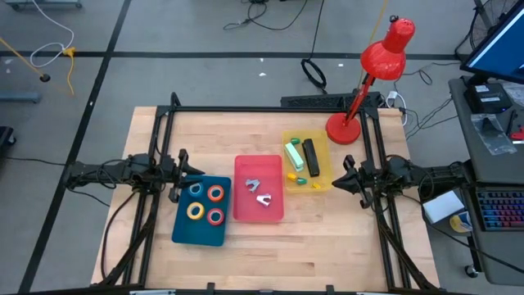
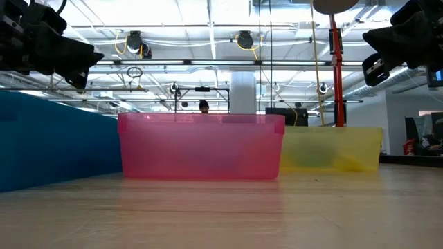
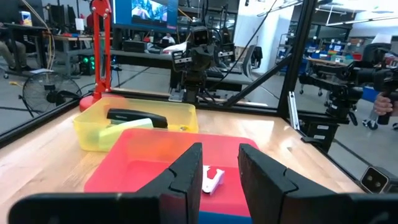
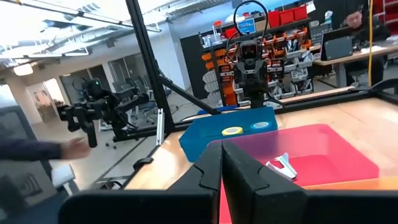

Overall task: Pick and place Stapler, Stapler remover, tape
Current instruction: Return to Home Position

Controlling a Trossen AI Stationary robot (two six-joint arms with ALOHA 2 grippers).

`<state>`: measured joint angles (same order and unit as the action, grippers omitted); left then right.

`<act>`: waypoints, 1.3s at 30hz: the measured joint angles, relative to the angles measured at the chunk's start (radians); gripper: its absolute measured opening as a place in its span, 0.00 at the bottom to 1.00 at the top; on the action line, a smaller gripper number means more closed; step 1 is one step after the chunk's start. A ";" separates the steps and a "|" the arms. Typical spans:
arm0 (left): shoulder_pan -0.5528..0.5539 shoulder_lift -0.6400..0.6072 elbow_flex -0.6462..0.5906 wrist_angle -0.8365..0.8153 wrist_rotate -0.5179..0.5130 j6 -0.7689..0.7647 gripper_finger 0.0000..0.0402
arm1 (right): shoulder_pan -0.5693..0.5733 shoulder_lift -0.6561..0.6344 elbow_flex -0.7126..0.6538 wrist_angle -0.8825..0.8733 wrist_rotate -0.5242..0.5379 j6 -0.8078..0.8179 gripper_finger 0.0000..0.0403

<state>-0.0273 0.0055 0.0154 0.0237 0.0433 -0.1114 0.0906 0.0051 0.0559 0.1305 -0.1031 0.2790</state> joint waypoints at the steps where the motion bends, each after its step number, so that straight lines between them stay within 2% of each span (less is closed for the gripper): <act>1: 0.000 0.000 0.000 0.000 0.000 0.001 0.26 | 0.000 0.000 0.000 0.000 0.002 -0.013 0.01; 39: 0.000 0.000 0.000 0.003 -0.001 0.001 0.26 | 0.000 0.000 -0.002 0.000 0.001 0.023 0.01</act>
<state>-0.0272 0.0055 0.0158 0.0265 0.0425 -0.1104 0.0910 0.0051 0.0544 0.1307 -0.1024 0.3016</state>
